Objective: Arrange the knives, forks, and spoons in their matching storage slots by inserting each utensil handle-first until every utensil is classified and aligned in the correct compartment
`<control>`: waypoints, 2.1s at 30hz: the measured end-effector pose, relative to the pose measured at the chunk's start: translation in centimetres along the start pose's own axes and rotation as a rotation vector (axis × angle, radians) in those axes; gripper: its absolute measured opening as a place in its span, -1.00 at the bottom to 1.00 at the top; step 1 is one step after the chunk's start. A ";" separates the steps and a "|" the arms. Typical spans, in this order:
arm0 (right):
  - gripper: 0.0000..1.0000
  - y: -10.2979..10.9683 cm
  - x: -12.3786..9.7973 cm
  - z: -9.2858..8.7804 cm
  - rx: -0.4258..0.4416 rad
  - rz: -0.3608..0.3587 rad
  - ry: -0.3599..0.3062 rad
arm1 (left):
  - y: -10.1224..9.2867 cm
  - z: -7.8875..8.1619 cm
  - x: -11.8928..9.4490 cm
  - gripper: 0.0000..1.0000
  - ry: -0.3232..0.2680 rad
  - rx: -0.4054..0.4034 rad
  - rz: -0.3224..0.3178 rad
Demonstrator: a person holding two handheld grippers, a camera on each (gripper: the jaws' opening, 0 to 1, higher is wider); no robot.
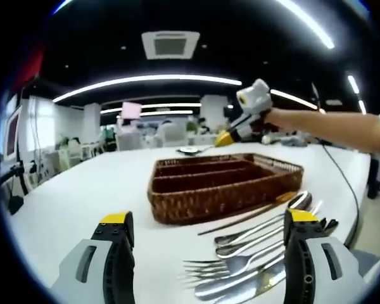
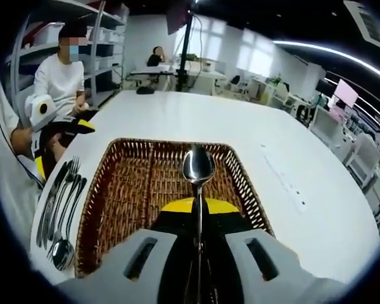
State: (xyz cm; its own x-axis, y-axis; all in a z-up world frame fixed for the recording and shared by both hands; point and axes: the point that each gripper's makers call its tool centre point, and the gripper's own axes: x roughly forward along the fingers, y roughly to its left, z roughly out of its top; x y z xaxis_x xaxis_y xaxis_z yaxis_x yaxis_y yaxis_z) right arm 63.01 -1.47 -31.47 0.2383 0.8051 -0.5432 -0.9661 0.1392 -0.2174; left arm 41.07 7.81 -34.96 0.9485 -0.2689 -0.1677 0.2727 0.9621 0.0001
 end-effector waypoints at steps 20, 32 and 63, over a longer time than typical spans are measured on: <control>-0.94 -1.2 1.0 -0.5 -0.018 0.001 0.041 | -0.8 -0.5 0.8 0.99 0.030 0.046 -0.010; -0.94 -2.1 1.3 -1.1 -0.029 -0.005 0.069 | -1.5 -0.1 0.8 0.99 0.028 0.095 -0.028; -0.93 -3.0 4.5 -2.9 -0.065 -0.005 0.160 | -0.8 -0.7 0.5 0.99 0.060 0.121 0.000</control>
State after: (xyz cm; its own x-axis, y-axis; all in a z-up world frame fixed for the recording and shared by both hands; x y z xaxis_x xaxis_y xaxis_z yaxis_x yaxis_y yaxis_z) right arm 67.29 0.01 -35.60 0.2607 0.7018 -0.6630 -0.9576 0.1008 -0.2699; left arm 41.16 6.94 -35.73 0.9380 -0.2624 -0.2265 0.2940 0.9484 0.1188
